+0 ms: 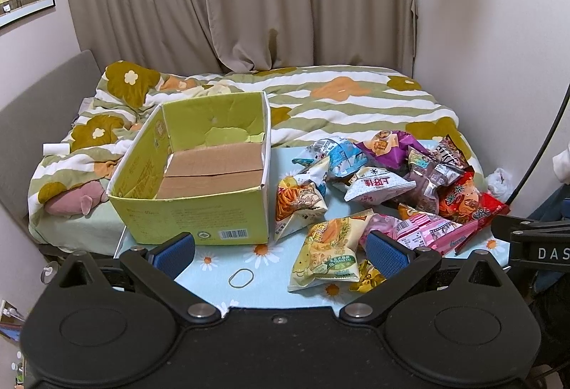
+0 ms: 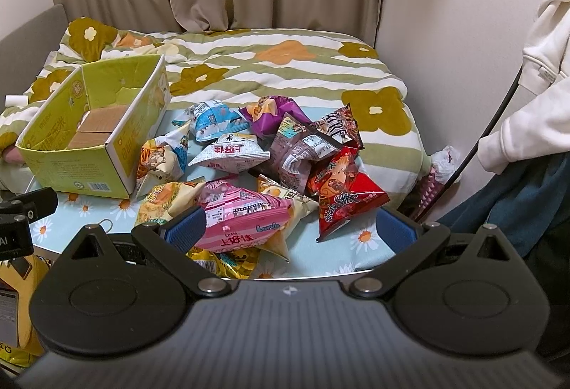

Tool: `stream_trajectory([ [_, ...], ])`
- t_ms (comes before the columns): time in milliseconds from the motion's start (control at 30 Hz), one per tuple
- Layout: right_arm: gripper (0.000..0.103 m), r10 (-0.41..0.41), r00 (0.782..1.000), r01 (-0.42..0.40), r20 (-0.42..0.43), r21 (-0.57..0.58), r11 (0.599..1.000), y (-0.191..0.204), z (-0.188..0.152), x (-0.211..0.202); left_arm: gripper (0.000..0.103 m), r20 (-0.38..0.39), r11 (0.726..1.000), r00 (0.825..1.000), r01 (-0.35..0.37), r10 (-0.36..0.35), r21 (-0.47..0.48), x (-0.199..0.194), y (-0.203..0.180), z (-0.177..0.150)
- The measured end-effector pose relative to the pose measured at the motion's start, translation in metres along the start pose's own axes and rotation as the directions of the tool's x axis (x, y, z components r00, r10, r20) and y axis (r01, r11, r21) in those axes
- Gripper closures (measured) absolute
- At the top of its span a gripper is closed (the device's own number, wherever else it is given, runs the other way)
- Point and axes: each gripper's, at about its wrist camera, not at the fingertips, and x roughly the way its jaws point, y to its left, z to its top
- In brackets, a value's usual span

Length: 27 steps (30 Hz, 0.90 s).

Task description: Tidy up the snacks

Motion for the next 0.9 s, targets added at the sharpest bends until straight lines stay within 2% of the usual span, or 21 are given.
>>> stream_trajectory([
  [900,0.000,0.000,1.000,0.000,0.001,-0.002,1.000,-0.0001,0.0026,0.0015,0.000,0.000,1.000,1.000,0.000,0.000,0.001,-0.0004,-0.0011,0.0001],
])
